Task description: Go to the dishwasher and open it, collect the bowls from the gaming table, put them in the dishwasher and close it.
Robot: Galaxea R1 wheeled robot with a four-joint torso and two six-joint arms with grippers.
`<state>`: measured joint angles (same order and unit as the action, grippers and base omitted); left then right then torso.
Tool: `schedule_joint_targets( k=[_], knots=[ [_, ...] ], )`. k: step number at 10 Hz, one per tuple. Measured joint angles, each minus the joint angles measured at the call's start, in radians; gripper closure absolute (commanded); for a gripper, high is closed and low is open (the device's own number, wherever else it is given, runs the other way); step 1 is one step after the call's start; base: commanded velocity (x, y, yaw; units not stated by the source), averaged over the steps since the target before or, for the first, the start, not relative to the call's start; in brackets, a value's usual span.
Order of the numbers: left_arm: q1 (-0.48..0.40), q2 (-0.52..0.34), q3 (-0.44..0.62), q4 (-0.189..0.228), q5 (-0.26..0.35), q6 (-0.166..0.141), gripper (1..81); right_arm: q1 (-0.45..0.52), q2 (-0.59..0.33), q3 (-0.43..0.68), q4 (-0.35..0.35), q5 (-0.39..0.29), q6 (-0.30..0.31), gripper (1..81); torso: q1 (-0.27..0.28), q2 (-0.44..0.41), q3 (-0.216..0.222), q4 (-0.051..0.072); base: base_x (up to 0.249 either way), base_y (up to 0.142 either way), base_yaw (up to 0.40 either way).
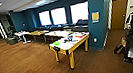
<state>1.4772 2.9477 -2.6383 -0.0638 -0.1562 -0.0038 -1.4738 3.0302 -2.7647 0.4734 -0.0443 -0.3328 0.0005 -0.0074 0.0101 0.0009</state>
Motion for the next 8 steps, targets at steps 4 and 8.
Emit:
schedule_joint_targets(
  k=[4, 8],
  knots=[
    [0.000, 0.000, 0.000, 0.000, 0.000, 0.000, 1.0, 0.000, 0.003, 0.000, 0.000, 0.000, 0.000, 1.0, 0.000, 0.000, 0.000, 0.000, 0.019, 0.061, 0.000],
    [0.010, 0.003, 0.004, 0.000, 0.003, 0.000, 1.0, -0.007, -0.004, -0.007, 0.000, 0.003, 0.000, 1.0, -0.002, -0.001, 0.000, 0.000, 0.095, 0.045, 0.000]
  ],
)
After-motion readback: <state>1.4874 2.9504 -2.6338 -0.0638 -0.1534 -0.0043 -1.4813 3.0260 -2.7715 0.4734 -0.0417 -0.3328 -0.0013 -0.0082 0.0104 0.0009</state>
